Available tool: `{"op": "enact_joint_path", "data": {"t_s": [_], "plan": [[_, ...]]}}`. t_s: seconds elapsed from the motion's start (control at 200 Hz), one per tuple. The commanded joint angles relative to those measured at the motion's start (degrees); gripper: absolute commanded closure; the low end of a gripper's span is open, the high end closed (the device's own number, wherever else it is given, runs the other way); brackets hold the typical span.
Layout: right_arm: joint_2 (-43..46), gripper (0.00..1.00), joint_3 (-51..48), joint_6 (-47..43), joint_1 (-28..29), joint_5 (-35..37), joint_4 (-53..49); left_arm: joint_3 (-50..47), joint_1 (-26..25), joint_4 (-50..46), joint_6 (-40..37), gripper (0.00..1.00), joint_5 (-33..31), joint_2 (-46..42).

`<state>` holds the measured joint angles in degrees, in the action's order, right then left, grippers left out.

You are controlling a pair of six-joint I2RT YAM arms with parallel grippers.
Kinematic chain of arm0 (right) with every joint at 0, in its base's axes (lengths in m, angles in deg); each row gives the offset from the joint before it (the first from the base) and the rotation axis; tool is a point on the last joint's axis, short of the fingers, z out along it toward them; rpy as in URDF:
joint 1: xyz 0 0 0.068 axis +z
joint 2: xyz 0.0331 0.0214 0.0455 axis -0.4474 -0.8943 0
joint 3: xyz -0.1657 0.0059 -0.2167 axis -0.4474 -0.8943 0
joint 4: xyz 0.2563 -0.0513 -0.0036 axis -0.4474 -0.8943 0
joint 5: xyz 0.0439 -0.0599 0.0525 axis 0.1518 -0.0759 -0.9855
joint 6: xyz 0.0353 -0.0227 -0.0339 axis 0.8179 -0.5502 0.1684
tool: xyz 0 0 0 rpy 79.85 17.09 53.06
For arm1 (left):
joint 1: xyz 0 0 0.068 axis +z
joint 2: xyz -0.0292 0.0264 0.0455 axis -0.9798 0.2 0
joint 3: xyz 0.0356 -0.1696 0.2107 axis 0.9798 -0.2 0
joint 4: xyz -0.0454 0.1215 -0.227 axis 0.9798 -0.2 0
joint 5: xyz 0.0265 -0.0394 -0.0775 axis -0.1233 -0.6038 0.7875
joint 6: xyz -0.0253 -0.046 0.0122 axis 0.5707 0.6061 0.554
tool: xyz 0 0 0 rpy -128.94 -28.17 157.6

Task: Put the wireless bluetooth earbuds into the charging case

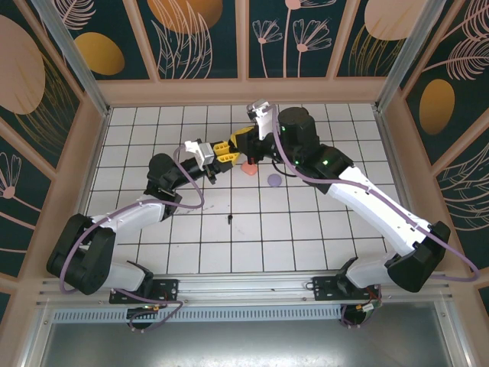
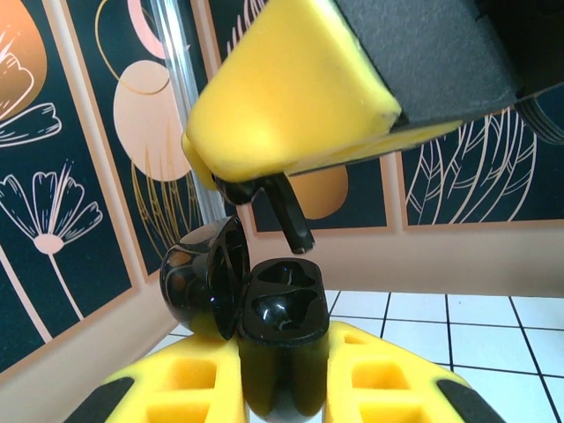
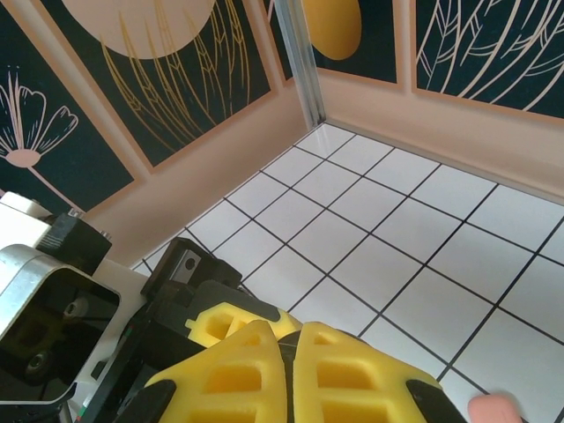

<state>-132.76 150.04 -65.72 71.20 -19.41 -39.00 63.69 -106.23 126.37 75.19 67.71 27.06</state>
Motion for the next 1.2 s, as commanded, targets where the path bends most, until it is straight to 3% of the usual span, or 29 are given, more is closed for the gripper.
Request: {"op": "enact_joint_path", "data": {"t_s": [0.0, 0.791, 1.196], "plan": [[0.98, 0.94, -1.19, 0.18, 0.04, -1.54, 2.79, 1.89, -0.44, 0.49, -0.83, 1.00, 1.57, 0.07], [2.73, 0.95, -7.99, -5.43, 2.18, 5.63, 2.73, 2.91, -0.49, 2.07, 3.66, 1.00, 3.01, -1.65], [3.16, 0.97, -10.01, -7.17, 3.36, 2.97, 2.26, 4.21, -0.53, 2.62, 6.86, 1.00, 3.00, -2.37]]}}
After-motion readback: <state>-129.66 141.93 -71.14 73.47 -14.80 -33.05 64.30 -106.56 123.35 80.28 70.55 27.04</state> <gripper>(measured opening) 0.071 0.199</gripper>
